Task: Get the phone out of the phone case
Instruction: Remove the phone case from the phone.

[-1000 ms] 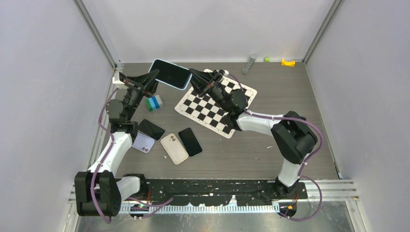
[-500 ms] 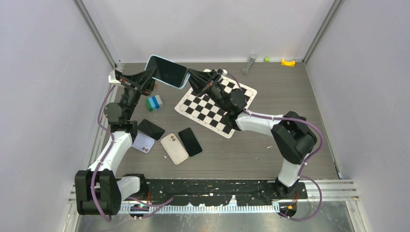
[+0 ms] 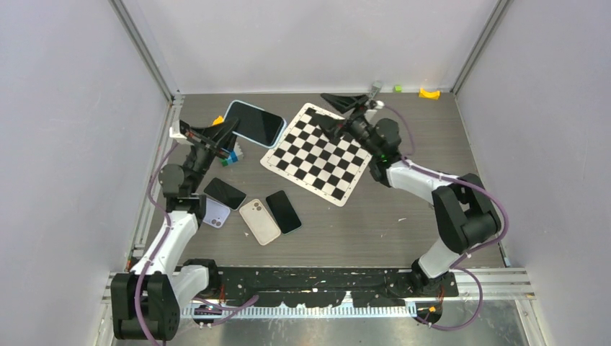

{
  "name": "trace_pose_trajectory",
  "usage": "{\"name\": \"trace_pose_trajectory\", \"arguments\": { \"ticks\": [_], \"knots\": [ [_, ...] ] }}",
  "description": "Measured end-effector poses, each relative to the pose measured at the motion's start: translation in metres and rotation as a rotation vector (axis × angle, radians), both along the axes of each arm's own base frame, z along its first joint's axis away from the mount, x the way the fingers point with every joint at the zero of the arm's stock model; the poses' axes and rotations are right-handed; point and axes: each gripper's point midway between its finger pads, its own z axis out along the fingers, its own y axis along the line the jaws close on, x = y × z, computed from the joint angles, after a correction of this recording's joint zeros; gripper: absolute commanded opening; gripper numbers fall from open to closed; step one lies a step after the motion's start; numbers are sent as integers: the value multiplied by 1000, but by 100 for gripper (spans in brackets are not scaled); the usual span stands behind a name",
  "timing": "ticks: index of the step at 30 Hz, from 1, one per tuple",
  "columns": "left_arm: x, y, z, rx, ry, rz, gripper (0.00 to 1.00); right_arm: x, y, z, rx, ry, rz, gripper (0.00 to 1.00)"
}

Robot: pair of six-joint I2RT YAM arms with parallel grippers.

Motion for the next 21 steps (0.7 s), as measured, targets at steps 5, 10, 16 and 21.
{"name": "trace_pose_trajectory", "arguments": {
  "ticks": [5,10,16,21],
  "knots": [
    [12,3,-69,9,189,15,0,10,-41,-2,-97,-97,-98,55],
    [19,3,-109,14,327,16,0,-28,-5,13,-266,-280,29,53],
    [20,5,-110,-14,347,17,0,-93,52,41,-460,-541,190,61],
    [22,8,-114,-54,372,19,0,-108,65,34,-521,-605,232,61]
  ]
}}
